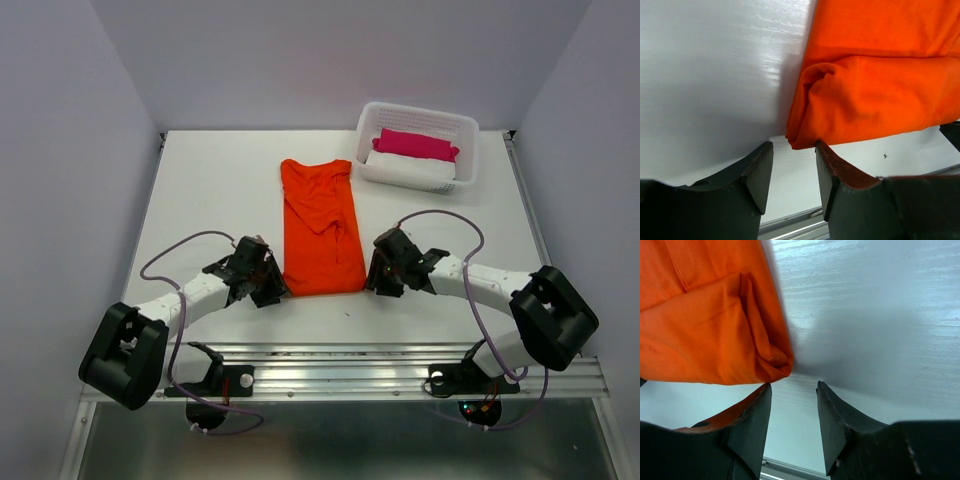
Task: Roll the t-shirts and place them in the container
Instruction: Roll the T-shirt to the center of the board.
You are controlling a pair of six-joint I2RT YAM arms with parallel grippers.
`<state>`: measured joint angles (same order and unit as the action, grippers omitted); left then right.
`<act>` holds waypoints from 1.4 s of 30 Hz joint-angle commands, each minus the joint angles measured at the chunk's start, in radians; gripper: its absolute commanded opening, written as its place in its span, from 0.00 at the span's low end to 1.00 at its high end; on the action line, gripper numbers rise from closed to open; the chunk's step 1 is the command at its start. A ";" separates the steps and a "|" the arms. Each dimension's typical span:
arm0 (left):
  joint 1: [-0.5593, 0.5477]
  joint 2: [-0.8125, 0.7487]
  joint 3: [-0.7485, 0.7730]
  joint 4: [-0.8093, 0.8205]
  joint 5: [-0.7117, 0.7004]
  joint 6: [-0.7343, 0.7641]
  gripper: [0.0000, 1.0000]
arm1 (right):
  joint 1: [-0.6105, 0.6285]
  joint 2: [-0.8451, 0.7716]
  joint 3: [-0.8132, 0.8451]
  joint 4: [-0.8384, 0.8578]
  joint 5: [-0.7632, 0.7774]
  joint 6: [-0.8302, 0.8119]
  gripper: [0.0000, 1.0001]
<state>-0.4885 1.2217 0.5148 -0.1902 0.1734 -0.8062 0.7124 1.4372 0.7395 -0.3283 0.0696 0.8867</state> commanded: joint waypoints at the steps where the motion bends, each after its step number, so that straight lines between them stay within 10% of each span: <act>1: 0.004 0.007 -0.033 0.061 0.011 -0.022 0.49 | -0.008 -0.003 -0.020 0.077 -0.037 0.038 0.47; 13: 0.005 0.025 -0.033 0.083 -0.009 -0.036 0.31 | -0.018 0.022 -0.022 0.121 -0.033 0.041 0.35; 21: 0.005 0.038 0.010 0.063 -0.025 -0.028 0.02 | -0.018 0.009 -0.020 0.150 -0.039 0.038 0.01; 42: 0.044 0.032 0.179 -0.069 -0.011 -0.005 0.00 | -0.018 -0.035 0.044 0.083 0.010 -0.003 0.09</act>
<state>-0.4561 1.2545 0.6590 -0.2379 0.1581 -0.8310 0.7002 1.4132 0.7521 -0.2382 0.0544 0.9070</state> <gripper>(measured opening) 0.073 0.028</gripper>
